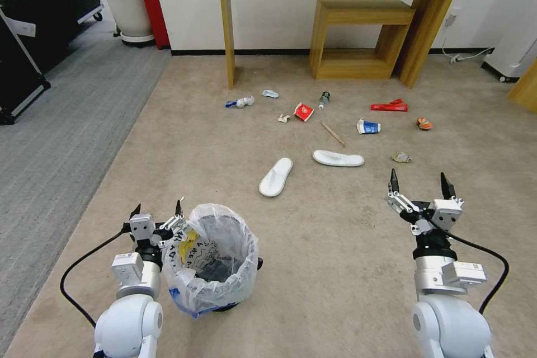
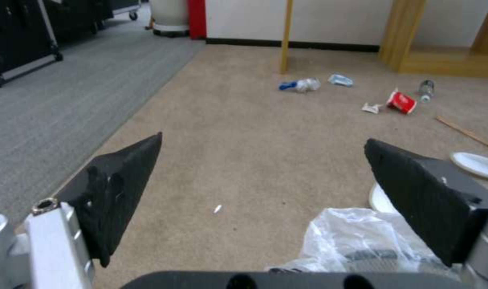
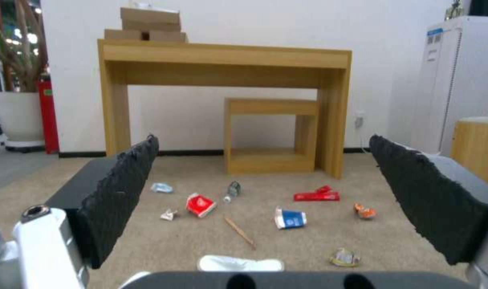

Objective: Pick up the trash bin and place the garbage on the floor into it.

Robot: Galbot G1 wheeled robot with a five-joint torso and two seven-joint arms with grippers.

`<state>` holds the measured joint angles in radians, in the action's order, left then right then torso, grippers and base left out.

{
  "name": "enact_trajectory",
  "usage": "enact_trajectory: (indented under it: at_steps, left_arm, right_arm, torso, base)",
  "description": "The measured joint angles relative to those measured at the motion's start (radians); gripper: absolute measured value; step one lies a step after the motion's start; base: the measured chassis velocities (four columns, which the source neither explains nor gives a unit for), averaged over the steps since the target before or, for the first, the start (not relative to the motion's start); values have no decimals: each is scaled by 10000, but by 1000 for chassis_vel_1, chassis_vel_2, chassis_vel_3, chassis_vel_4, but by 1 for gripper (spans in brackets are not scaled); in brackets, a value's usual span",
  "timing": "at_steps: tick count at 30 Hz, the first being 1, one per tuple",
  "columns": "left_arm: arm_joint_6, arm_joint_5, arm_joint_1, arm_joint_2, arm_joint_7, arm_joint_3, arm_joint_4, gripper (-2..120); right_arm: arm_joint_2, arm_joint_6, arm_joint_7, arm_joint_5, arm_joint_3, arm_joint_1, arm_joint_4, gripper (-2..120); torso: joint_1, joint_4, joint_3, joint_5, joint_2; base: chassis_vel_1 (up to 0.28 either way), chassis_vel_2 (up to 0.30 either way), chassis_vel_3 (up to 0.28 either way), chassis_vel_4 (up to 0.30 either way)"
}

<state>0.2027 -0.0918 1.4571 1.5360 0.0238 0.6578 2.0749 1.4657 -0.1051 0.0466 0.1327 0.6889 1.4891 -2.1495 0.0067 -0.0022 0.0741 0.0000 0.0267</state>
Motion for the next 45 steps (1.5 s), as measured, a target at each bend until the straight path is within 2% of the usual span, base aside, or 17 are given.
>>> enact_trajectory:
  at_steps: [21,39,43,45]
  left_arm:
    - [-52,23,-71,86,18,-149,-146,100]
    - [-136,181,-13,184,10,-224,-197,100]
    - [-17,-59,-43,-44,30,-355,-227,100]
    - [363,-749,-125,-433,237,-512,-226,100]
  right_arm:
    - [-72,323,-42,126,72,-139,1,100]
    - [-113,-59,30,180,67,-132,65,100]
    - [-201,128,117,335,57,-87,0,100]
    - [-300,355,218,490,64,-39,-62,100]
  torso:
    - [0,0,0,0,0]
    - [0,0,1,0,0]
    - [0,0,1,0,0]
    - [0,0,1,0,0]
  base:
    - [0,0,0,0]
    - [0,0,0,0]
    - [0,0,0,0]
    - [0,0,0,0]
